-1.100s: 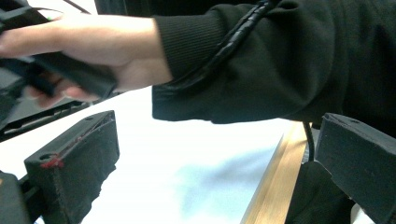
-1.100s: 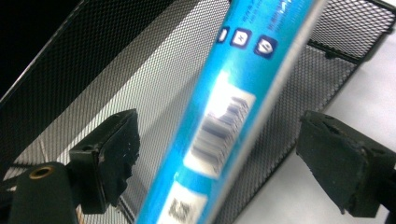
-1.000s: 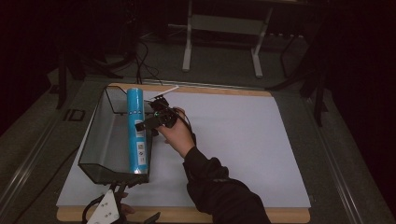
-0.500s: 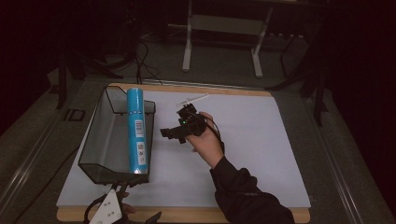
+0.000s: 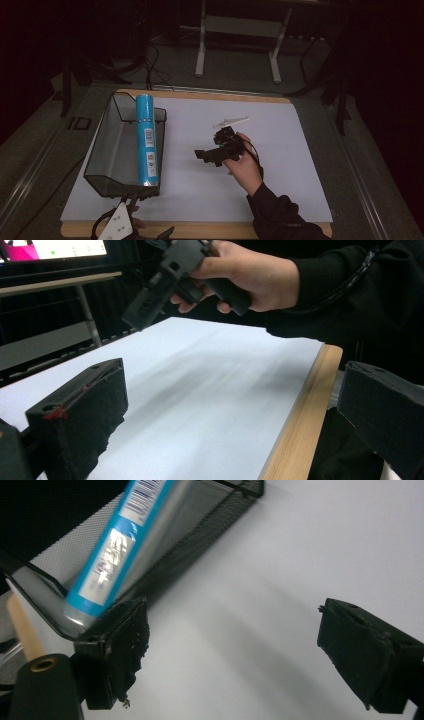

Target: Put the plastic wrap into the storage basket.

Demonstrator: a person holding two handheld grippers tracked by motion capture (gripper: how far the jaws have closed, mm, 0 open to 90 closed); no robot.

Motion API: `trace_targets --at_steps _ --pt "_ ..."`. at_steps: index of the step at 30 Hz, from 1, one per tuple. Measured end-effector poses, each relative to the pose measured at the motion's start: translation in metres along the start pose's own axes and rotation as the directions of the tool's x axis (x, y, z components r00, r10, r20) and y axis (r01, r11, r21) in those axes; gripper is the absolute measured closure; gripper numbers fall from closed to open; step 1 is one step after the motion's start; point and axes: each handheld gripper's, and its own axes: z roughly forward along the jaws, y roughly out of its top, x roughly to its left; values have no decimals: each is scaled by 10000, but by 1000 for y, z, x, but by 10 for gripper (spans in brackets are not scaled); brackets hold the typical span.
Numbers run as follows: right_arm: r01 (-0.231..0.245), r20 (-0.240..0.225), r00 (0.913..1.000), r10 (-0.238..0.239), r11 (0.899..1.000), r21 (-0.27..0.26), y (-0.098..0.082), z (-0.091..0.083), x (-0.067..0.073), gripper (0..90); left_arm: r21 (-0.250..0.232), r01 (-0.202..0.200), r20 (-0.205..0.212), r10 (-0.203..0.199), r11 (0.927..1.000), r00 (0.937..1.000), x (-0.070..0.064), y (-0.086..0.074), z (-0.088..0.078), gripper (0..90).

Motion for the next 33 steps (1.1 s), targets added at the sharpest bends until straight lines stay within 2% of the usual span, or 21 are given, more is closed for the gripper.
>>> trace_targets --at_steps 5,8,13,15,24,33 --pt "-29 48 10000 29 10000 -17 -13 -7 -8 121 26 22 -3 -22 10000 10000 0 0 1 6" --pt "117 261 9996 -115 9999 -77 -20 -11 -10 117 34 10 1 -10 10000 10000 0 0 1 6" --pt "61 164 9998 -62 10000 62 -33 -15 -13 117 44 0 3 0 10000 10000 0 0 1 6" --pt "161 235 9996 -160 9999 -9 -39 -17 -13 117 41 -2 0 2 10000 10000 0 0 1 6" --pt "74 226 9997 -72 9999 -91 -65 -28 -23 117 62 2 2 -2 10000 10000 -1 0 2 6" --pt "139 514 9986 -144 9998 111 -91 -42 -31 116 121 -47 -41 48 9999 10000 -1 0 2 6"
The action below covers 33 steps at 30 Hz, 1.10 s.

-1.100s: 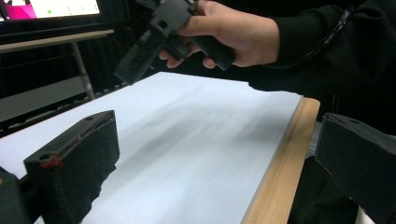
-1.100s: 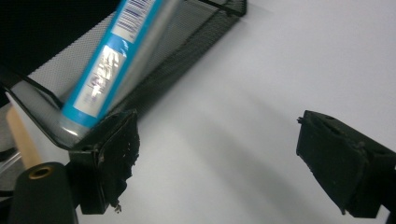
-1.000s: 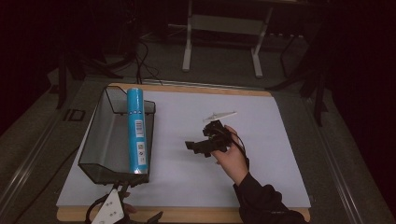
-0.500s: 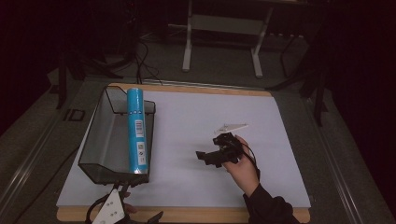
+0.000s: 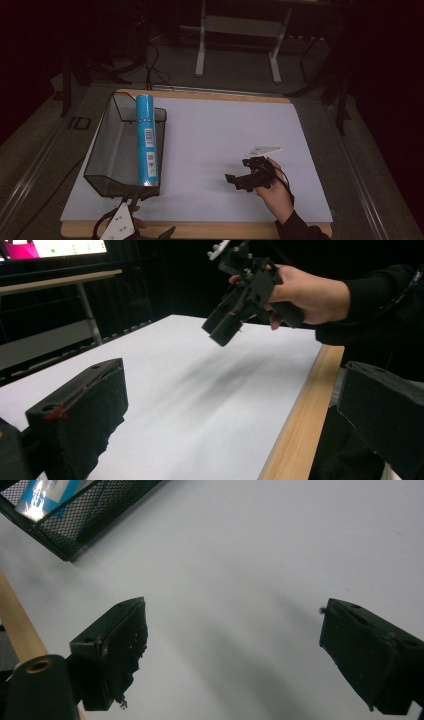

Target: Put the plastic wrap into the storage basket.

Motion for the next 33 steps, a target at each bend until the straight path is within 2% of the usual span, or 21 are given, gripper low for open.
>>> trace_targets --at_steps 6,8,10,14,18,22,24,28,31,33 --pt "-110 223 9997 110 9999 -26 -16 -11 -6 115 4 15 9 -15 10000 10000 0 0 0 6" --pt "-232 -21 9997 232 9997 43 -23 -15 -7 115 4 0 7 0 10000 10000 0 0 0 6" --pt "-85 182 9998 85 10000 15 -30 -19 -7 114 9 -8 -3 8 10000 10000 0 0 0 6" --pt "-267 263 9993 270 9996 -92 -37 -26 -12 114 34 -20 22 20 10000 10000 -1 0 1 6" --pt "-183 590 9981 201 9994 -308 -41 -30 -15 110 60 -34 45 34 10000 10000 -1 0 1 6" --pt "-168 885 9959 203 9990 -410 -45 -28 -19 110 45 -9 48 9 10000 10000 0 1 1 6" --pt "-263 828 9961 296 9988 -406 -46 -26 -21 109 66 -33 79 32 10000 10000 0 1 0 6" --pt "-187 1034 9944 224 9991 -372 -47 -23 -22 108 74 -19 132 18 10000 9999 0 1 0 6" --pt "-45 1089 9940 84 9993 -361 -48 -22 -21 108 95 6 149 -7 10000 9999 0 1 0 6" --pt "-20 940 9956 49 9995 -300 -48 -20 -20 108 76 -28 146 27 10000 9999 0 1 0 6"
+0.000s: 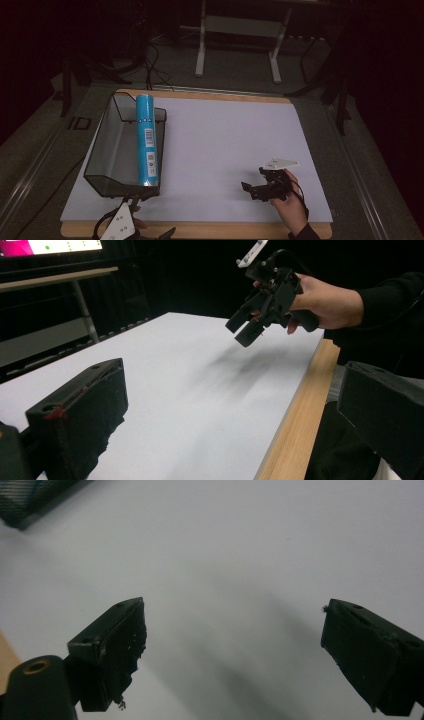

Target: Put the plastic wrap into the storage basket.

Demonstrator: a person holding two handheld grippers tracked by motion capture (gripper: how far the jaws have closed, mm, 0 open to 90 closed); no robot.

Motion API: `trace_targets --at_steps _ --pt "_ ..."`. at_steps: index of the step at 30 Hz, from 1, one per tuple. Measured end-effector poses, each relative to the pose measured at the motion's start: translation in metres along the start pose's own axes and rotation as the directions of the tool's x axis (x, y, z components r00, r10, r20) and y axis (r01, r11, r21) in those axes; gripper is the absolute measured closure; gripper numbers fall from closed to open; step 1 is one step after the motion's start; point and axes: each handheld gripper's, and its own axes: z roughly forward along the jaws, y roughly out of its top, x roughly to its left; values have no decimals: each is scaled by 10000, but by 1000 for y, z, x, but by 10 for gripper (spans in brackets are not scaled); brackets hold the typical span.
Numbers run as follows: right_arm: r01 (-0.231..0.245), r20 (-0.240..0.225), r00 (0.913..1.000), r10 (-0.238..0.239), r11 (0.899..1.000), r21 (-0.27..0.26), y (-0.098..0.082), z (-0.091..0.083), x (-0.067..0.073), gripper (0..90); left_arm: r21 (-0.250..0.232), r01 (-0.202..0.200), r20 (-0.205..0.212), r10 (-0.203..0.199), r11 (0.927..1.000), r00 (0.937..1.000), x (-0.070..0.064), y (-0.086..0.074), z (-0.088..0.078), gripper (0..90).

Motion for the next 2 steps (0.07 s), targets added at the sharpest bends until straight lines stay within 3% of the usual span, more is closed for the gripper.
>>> trace_targets --at_steps 2 --pt "95 64 9999 -96 9999 54 0 1 1 108 6 1 4 -1 10000 10000 0 0 0 6"
